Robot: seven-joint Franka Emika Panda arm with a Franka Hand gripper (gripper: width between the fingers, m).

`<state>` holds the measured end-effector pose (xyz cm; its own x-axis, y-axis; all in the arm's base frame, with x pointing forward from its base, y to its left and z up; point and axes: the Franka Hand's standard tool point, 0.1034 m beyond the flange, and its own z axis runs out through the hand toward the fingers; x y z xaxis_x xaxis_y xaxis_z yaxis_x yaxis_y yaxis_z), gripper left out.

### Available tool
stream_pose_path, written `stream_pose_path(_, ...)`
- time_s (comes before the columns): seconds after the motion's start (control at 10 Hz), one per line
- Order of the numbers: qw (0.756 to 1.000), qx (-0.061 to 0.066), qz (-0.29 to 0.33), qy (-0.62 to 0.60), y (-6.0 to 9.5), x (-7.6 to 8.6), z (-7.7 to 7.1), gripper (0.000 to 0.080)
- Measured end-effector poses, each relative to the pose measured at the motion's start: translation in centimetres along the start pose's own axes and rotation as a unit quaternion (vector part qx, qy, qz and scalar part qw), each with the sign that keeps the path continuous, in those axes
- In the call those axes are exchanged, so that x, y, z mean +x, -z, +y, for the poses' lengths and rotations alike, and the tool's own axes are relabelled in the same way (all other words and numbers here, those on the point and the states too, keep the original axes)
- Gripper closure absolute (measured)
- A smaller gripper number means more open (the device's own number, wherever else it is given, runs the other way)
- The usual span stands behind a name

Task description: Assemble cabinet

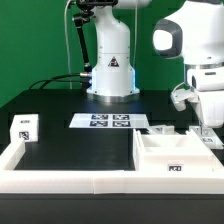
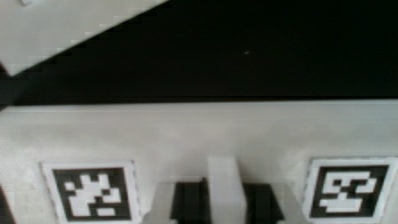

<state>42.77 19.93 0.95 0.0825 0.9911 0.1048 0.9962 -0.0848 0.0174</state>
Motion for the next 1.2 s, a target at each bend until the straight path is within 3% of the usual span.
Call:
stream_pose_path(0.3,1.0,-0.001,-0.003,0.002,0.4,-0.7,0.3,0.0731)
stream_pose_path(0.8,1.0,-0.015,-0.023,-0.005,4.8,-4.9,1.2,0.0731)
stream_pose_path(1.0,1.0,-0.018,-0.024,-0.008,5.1,-6.3,1.9,0.0731)
stream_pose_path(1.2,1.0,-0.016,-0.024,-0.011,4.9,-6.1,1.7,0.0731)
